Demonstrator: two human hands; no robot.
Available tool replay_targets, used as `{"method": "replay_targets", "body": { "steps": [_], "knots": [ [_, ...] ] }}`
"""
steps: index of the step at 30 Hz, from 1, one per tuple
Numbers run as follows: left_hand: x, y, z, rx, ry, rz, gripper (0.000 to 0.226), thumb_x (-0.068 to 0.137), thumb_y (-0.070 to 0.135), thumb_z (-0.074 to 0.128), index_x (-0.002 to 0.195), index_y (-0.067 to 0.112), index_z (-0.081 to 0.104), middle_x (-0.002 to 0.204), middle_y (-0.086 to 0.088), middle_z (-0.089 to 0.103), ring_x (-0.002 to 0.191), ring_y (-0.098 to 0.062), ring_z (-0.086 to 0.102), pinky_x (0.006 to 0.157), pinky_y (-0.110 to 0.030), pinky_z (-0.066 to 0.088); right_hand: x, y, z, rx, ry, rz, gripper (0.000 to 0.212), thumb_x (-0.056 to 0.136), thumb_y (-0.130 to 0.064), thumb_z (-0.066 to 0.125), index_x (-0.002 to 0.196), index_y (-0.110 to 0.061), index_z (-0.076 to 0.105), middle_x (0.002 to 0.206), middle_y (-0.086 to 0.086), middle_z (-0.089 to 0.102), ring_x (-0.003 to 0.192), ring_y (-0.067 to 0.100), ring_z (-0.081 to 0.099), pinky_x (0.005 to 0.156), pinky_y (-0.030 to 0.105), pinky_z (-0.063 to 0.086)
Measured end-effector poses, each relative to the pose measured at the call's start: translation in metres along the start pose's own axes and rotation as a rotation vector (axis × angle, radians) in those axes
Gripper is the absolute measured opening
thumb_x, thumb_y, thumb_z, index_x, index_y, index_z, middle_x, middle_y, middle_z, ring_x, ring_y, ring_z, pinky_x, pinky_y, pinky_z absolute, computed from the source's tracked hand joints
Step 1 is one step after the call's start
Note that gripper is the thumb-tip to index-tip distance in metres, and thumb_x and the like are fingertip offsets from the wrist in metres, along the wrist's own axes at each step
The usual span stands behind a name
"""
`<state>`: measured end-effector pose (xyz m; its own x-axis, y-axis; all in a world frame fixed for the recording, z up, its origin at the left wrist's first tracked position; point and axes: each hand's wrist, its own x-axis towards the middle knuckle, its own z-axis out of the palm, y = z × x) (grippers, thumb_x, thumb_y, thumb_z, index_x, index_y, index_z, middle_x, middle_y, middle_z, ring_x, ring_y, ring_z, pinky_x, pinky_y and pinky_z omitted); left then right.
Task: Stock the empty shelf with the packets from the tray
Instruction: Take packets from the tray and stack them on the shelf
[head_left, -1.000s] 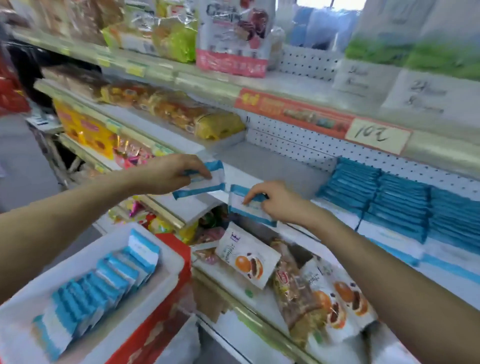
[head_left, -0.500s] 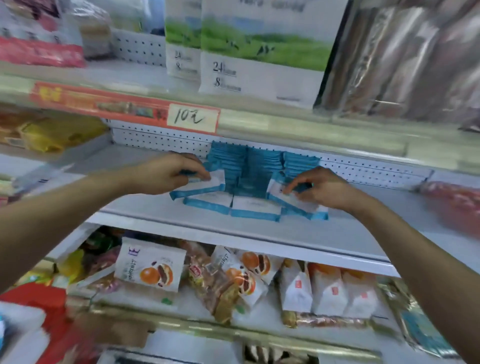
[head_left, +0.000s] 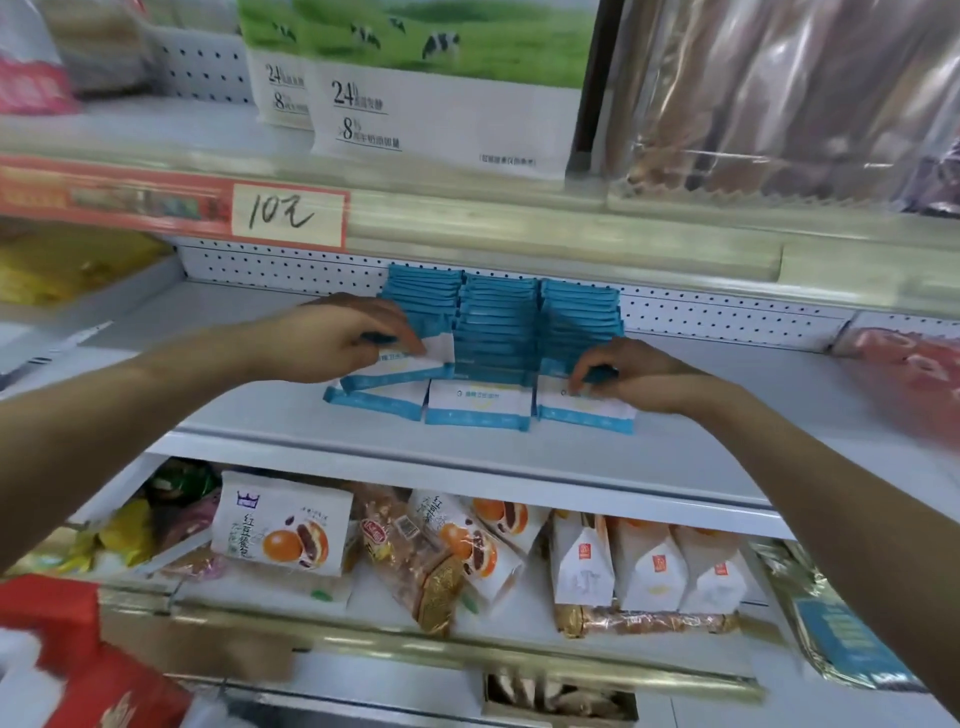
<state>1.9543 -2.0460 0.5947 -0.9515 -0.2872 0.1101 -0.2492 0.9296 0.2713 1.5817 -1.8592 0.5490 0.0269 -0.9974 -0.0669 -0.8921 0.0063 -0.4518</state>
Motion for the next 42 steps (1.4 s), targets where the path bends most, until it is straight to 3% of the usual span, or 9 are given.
{"method": "replay_targets", "body": {
  "steps": [5, 13, 16, 21, 27, 33, 39, 42],
  "knots": [
    [0.005, -0.002, 0.006, -0.019, -0.004, 0.027, 0.052, 0.094, -0.004, 0.053, 0.127, 0.033, 0.068, 0.126, 0.014, 0.061, 0.123, -0.011, 0.056, 0.106, -0.044, 0.046, 0.006, 0.008, 0.010, -0.155, 0.112, -0.098, 0.024, 0.089, -0.014, 0.073, 0.099, -0.035, 0.073, 0.103, -0.016, 0.055, 0.100, 0.004, 0.053, 0.095, 0.034, 0.046],
    [0.028, 0.007, 0.014, -0.065, -0.043, 0.017, 0.052, 0.094, -0.002, 0.053, 0.124, 0.038, 0.068, 0.123, 0.021, 0.062, 0.117, -0.007, 0.057, 0.100, -0.039, 0.049, 0.005, 0.018, 0.014, -0.187, 0.179, -0.109, 0.028, 0.089, -0.024, 0.072, 0.102, -0.048, 0.066, 0.116, -0.018, 0.051, 0.116, 0.010, 0.046, 0.103, 0.052, 0.035],
    [0.047, 0.022, 0.015, -0.099, -0.064, 0.021, 0.052, 0.094, -0.002, 0.053, 0.121, 0.040, 0.068, 0.118, 0.025, 0.061, 0.112, -0.004, 0.057, 0.098, -0.035, 0.047, -0.001, 0.024, 0.013, -0.121, 0.227, -0.115, 0.030, 0.089, -0.027, 0.072, 0.105, -0.050, 0.066, 0.116, -0.024, 0.053, 0.118, 0.008, 0.047, 0.105, 0.053, 0.037],
    [0.083, 0.055, 0.023, -0.147, -0.122, 0.026, 0.047, 0.096, 0.004, 0.052, 0.118, 0.042, 0.068, 0.122, 0.029, 0.058, 0.116, 0.007, 0.052, 0.100, -0.024, 0.040, -0.015, 0.040, 0.007, 0.013, 0.348, -0.099, 0.045, 0.083, -0.014, 0.072, 0.109, -0.050, 0.068, 0.120, -0.018, 0.058, 0.121, 0.015, 0.054, 0.105, 0.055, 0.041],
    [0.134, 0.095, 0.046, -0.152, -0.211, 0.082, 0.051, 0.093, 0.007, 0.049, 0.113, 0.050, 0.066, 0.120, 0.034, 0.057, 0.118, 0.004, 0.053, 0.105, -0.033, 0.044, -0.041, 0.060, -0.004, -0.032, 0.464, -0.039, 0.045, 0.087, -0.008, 0.070, 0.112, -0.046, 0.068, 0.119, -0.017, 0.059, 0.120, 0.013, 0.056, 0.105, 0.053, 0.044],
    [0.177, 0.124, 0.073, -0.168, -0.271, 0.148, 0.051, 0.091, 0.004, 0.051, 0.113, 0.046, 0.069, 0.121, 0.024, 0.059, 0.111, 0.003, 0.053, 0.099, -0.028, 0.042, -0.070, 0.074, -0.006, -0.008, 0.526, 0.039, 0.040, 0.088, -0.011, 0.067, 0.109, -0.045, 0.070, 0.117, -0.020, 0.059, 0.115, 0.009, 0.058, 0.105, 0.053, 0.044],
    [0.194, 0.114, 0.101, -0.135, -0.327, 0.153, 0.051, 0.097, 0.005, 0.052, 0.118, 0.049, 0.066, 0.129, 0.023, 0.055, 0.115, 0.000, 0.050, 0.097, -0.026, 0.037, -0.094, 0.091, -0.003, -0.012, 0.537, 0.086, 0.040, 0.089, -0.014, 0.066, 0.109, -0.048, 0.068, 0.117, -0.021, 0.059, 0.115, 0.008, 0.059, 0.104, 0.052, 0.045],
    [0.196, 0.104, 0.105, -0.149, -0.337, 0.150, 0.050, 0.100, 0.009, 0.053, 0.120, 0.054, 0.064, 0.130, 0.030, 0.052, 0.120, 0.001, 0.049, 0.104, -0.029, 0.038, -0.100, 0.098, -0.002, -0.006, 0.539, 0.104, 0.040, 0.089, -0.015, 0.066, 0.108, -0.050, 0.067, 0.117, -0.021, 0.059, 0.113, 0.009, 0.059, 0.103, 0.052, 0.046]
  ]
}}
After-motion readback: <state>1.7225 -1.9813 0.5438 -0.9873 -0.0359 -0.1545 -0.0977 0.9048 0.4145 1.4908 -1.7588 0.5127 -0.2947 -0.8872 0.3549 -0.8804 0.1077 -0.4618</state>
